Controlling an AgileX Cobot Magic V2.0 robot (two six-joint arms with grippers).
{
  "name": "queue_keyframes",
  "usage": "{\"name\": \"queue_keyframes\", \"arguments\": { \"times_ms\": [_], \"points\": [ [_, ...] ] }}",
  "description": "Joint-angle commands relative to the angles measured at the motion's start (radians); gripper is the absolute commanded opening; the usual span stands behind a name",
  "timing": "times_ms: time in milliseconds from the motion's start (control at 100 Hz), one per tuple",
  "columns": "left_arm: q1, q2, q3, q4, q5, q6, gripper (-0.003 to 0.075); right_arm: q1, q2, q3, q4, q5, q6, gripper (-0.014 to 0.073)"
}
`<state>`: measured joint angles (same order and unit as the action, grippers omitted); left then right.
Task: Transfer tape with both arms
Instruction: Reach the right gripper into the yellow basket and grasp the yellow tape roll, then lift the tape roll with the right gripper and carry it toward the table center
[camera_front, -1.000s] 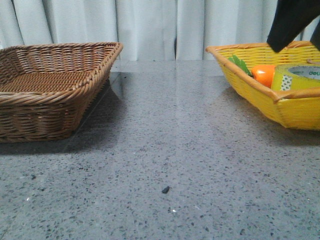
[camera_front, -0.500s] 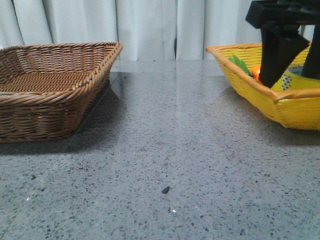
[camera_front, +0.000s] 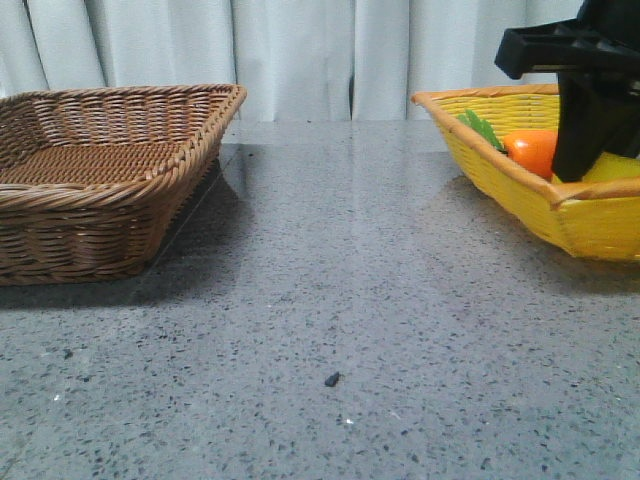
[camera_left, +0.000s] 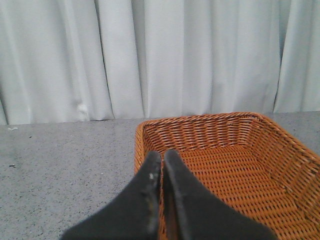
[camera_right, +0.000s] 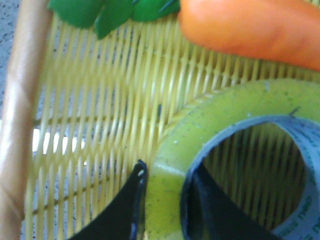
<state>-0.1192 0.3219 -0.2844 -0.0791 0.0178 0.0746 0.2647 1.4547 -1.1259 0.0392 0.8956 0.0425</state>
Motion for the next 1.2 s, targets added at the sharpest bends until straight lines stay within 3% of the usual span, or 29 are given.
{"name": "queue_keyframes", "arguments": {
  "times_ms": [0, 230, 450, 600, 890, 1190],
  "points": [
    [0.0, 0.016, -0.033, -0.009, -0.081, -0.01, -0.0021, -0.008, -0.028, -0.032, -0.007, -0.026, 0.002, -0.0043],
    [0.0, 0.016, -0.033, -0.009, -0.082, -0.01, -0.0021, -0.006, -0.035, -0.063, -0.007, 0.017, 0.002, -0.0067],
    [0.0, 0.016, -0.033, -0.011, -0.082, -0.01, -0.0021, 0.02, -0.035, -0.26, -0.007, 0.19, -0.031, -0.0064],
    [0.0, 0.016, -0.033, -0.012, -0.082, -0.01, -0.0021, 0.137, -0.035, -0.413, -0.007, 0.287, -0.035, -0.006],
    [0.0, 0.016, -0.033, -0.015, -0.082, -0.01, -0.0021, 0.442, 0.056, -0.493, -0.005, 0.244, -0.035, -0.0053],
    [0.0, 0.016, -0.033, -0.015, -0.082, -0.01, -0.0021, 0.486, 0.223, -0.493, -0.007, 0.215, -0.035, -0.0051]
  ]
}}
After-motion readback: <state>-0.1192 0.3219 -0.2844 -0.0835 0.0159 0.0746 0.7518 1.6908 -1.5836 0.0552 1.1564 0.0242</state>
